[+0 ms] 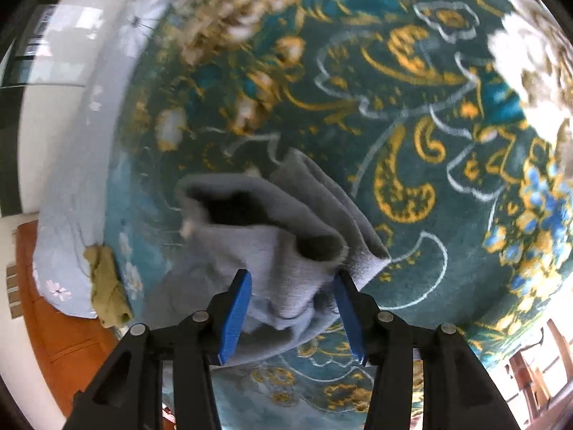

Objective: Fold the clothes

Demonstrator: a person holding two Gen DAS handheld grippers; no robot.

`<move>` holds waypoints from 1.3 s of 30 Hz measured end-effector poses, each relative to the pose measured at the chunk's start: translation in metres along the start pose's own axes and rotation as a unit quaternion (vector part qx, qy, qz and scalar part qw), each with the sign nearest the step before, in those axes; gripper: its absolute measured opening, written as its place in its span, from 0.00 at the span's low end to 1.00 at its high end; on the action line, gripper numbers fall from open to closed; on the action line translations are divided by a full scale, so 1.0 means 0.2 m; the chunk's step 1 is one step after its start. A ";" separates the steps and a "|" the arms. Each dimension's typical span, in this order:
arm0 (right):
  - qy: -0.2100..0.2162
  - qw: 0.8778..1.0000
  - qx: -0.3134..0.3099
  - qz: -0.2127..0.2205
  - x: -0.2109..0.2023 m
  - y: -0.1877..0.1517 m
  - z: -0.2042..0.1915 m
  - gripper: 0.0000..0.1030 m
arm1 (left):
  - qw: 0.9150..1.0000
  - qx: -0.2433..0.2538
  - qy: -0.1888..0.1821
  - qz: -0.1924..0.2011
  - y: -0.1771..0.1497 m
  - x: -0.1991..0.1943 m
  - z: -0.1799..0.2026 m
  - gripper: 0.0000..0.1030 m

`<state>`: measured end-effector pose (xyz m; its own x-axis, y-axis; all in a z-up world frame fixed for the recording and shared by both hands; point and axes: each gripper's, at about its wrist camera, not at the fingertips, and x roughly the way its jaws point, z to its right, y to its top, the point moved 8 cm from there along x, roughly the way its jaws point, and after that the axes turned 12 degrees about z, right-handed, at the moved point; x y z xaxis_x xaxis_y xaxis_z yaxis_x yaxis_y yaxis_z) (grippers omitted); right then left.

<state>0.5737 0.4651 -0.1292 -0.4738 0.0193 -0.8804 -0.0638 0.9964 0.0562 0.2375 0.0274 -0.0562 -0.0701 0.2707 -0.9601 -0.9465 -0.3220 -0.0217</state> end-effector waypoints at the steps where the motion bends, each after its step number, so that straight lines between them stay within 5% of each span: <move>1: 0.004 1.000 0.006 0.001 0.00 0.00 0.00 0.42 | 1.000 0.004 0.000 -0.001 -0.01 0.00 0.01 0.33; 3: 0.012 1.000 0.019 0.004 0.01 -0.01 0.01 0.14 | 1.000 0.002 -0.010 0.000 -0.03 0.00 0.04 0.33; 6: 0.044 0.999 0.029 0.008 -0.01 0.00 -0.02 0.06 | 1.000 0.007 -0.006 -0.004 -0.05 0.01 0.06 0.33; 9: 0.104 0.993 0.034 0.039 -0.14 0.05 -0.06 0.05 | 1.000 0.009 -0.006 -0.006 -0.07 0.02 0.08 0.33; 15: 0.025 0.998 0.059 -0.001 -0.02 -0.03 0.21 0.05 | 1.000 0.014 0.003 -0.009 -0.08 0.02 0.09 0.33; 19: 0.017 0.998 0.067 0.000 0.01 -0.04 0.22 0.10 | 1.000 0.016 0.007 -0.007 -0.07 0.02 0.09 0.33; 22: 0.010 0.997 0.080 0.001 0.03 -0.04 0.25 0.29 | 1.000 0.015 0.008 -0.008 -0.07 0.02 0.09 0.33; 29: 0.007 0.992 0.128 0.004 0.10 -0.04 0.32 0.32 | 1.000 0.016 0.016 -0.013 -0.08 0.02 0.07 0.33; 34: 0.030 0.981 0.192 0.021 0.13 -0.06 0.33 0.32 | 1.000 0.017 0.017 -0.016 -0.06 0.01 0.04 0.33; 39: 0.034 0.975 0.216 0.035 0.12 -0.08 0.31 0.13 | 1.000 0.013 0.014 -0.023 -0.03 0.01 0.00 0.33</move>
<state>0.6182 0.4550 -0.1796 -0.5214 0.0975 -0.8477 0.3391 0.9353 -0.1010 0.2427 0.0306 -0.0579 -0.0180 0.2596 -0.9655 -0.9566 -0.2854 -0.0589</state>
